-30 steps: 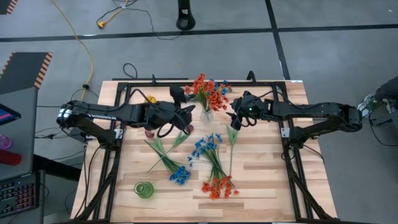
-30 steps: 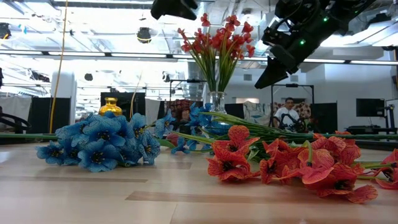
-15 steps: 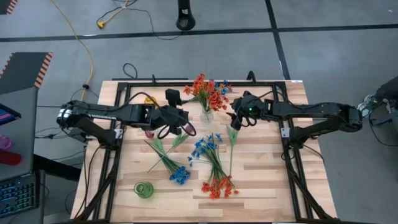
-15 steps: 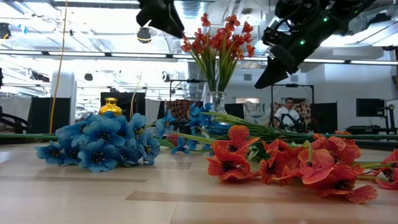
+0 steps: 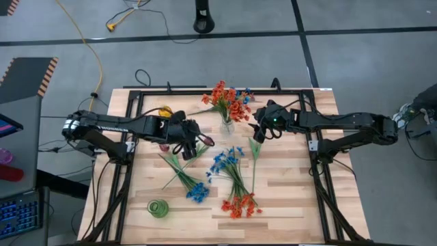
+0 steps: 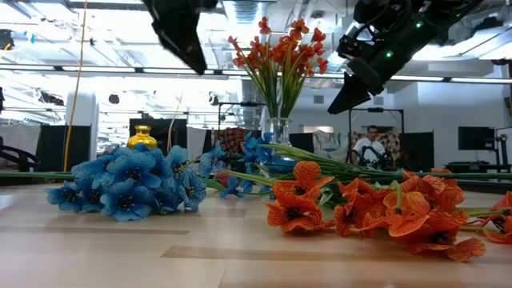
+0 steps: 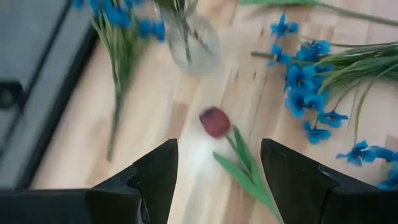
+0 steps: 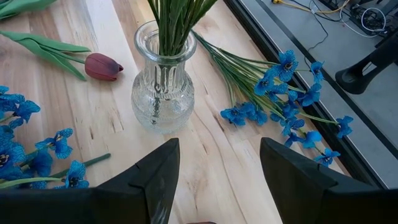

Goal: Sort flowers into vase by color
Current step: Put the bottom left red flower into the yellow vase

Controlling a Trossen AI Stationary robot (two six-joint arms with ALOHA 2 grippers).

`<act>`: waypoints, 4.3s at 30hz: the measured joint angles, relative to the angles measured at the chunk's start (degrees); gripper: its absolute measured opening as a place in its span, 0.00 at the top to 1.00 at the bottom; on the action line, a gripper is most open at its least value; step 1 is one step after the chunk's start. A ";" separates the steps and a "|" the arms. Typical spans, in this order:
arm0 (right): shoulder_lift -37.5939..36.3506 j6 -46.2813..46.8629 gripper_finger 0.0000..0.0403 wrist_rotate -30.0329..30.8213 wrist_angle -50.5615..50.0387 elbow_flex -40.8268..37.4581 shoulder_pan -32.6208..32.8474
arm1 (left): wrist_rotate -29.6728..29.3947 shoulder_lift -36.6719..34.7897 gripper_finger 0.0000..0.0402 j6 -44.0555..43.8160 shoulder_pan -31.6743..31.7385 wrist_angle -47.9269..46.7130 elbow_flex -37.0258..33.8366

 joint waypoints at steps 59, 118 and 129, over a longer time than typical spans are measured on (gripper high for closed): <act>0.00 11.10 0.38 -0.20 0.13 0.00 8.03 | 9.86 10.70 0.46 -17.52 0.04 31.02 -29.03; 0.00 11.06 0.38 -0.07 0.24 0.00 14.60 | -14.49 -22.63 0.99 -17.30 0.91 22.56 -26.32; 0.00 10.99 0.38 -0.04 0.39 0.00 14.58 | -26.58 -33.43 0.99 -2.97 6.80 30.83 -26.45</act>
